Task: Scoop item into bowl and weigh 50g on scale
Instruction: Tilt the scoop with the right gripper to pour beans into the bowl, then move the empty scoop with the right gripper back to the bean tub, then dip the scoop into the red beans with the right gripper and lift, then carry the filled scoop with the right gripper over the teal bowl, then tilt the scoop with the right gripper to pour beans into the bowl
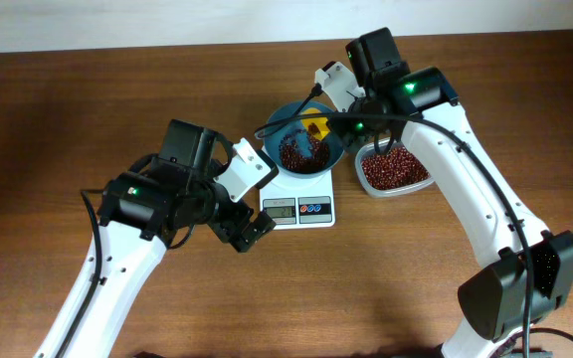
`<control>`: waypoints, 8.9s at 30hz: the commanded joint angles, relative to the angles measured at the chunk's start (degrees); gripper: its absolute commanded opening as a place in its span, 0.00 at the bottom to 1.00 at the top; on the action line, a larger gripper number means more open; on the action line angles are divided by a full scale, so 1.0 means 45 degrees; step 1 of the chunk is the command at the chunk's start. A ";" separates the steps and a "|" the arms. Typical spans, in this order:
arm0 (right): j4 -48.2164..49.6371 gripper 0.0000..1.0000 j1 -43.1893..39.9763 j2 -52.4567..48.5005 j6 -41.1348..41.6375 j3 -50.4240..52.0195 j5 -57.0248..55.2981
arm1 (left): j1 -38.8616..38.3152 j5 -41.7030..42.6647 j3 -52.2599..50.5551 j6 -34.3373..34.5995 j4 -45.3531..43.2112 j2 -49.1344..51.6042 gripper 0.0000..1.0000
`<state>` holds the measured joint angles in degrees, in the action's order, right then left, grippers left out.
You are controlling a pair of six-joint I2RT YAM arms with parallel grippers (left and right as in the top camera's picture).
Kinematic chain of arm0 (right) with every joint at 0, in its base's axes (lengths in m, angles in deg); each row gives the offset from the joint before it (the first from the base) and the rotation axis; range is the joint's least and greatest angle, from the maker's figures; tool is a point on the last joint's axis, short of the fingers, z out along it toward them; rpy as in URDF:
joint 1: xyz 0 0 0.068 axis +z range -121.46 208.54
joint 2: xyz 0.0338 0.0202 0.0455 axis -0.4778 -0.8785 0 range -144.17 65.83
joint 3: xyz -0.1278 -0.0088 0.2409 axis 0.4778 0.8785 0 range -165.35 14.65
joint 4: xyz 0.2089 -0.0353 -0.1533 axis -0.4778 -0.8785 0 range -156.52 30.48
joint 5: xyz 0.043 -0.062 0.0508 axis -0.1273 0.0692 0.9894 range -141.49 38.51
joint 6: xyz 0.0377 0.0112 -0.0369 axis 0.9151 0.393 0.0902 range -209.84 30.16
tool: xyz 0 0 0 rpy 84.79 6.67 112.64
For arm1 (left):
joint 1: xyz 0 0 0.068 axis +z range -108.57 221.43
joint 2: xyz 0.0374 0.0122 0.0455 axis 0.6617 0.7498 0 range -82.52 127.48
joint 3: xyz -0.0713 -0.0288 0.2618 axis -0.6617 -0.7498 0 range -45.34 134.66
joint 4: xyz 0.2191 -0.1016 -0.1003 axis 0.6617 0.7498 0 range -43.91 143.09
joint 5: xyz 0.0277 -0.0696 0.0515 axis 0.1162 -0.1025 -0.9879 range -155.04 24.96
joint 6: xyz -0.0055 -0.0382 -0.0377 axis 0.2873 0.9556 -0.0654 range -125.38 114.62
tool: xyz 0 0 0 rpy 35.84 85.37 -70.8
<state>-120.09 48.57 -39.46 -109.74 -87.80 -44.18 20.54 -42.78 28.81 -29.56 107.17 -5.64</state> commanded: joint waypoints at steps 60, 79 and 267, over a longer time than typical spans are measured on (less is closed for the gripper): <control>0.0656 0.04 -0.7393 0.1389 0.6805 -0.0811 0.4313 | -0.0029 0.0165 0.0180 0.0121 0.0024 -0.0029 0.99; -0.3687 0.04 -0.3657 0.1389 0.8199 -0.0806 -0.0665 | -0.0029 0.0165 0.0180 0.0126 0.0024 -0.0029 0.99; 0.0369 0.04 -0.0772 -0.0199 0.2463 -0.0811 0.1263 | -0.0029 0.0165 0.0180 0.0121 0.0024 -0.0029 0.99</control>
<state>-118.12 44.83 -42.48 -97.55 -90.56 -37.01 20.54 -42.78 28.81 -29.56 107.19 -5.62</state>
